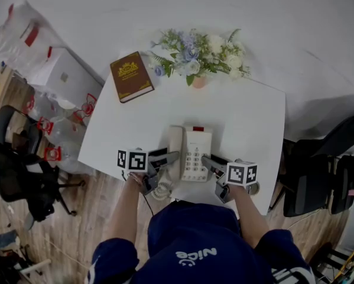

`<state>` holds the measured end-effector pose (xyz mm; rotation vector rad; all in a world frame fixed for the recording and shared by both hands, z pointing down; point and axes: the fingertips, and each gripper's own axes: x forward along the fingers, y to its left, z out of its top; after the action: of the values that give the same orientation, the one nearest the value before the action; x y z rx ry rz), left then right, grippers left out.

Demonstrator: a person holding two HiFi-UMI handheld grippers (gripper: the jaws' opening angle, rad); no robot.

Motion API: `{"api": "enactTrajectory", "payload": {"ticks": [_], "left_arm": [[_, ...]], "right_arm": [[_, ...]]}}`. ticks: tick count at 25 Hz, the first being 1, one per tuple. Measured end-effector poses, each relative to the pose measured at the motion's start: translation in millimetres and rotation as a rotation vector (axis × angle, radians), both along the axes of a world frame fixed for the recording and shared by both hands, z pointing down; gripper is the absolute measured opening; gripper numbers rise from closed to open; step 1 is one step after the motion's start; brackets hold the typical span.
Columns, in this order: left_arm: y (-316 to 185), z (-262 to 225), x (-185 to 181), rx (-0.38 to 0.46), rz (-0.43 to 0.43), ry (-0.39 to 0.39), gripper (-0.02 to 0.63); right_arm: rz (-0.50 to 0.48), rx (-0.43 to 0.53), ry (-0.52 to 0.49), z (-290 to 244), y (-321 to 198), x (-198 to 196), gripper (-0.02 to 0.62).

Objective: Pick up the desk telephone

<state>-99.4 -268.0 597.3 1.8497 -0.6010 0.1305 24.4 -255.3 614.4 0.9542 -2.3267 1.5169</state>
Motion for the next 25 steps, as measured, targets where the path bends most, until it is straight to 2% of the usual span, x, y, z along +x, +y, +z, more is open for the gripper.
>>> {"api": "enactTrajectory", "payload": {"ticks": [5,18,25], "left_arm": [[7.8,-3.3,-1.4,0.007,-0.021,0.012,0.322],[16.2,-51.6,-5.2,0.133,-0.057,0.042,0.321],[33.2,-64.7,-8.5,0.166,-0.069,0.050,0.322]], "right_arm": [[-0.017,0.012,0.004,-6.2,3.8,-0.1,0.186],[-0.002,0.136,-0.032,-57.8,10.1,-2.5,0.181],[0.005,0.169,-0.039,-70.3,25.8,-4.4,0.179]]}}
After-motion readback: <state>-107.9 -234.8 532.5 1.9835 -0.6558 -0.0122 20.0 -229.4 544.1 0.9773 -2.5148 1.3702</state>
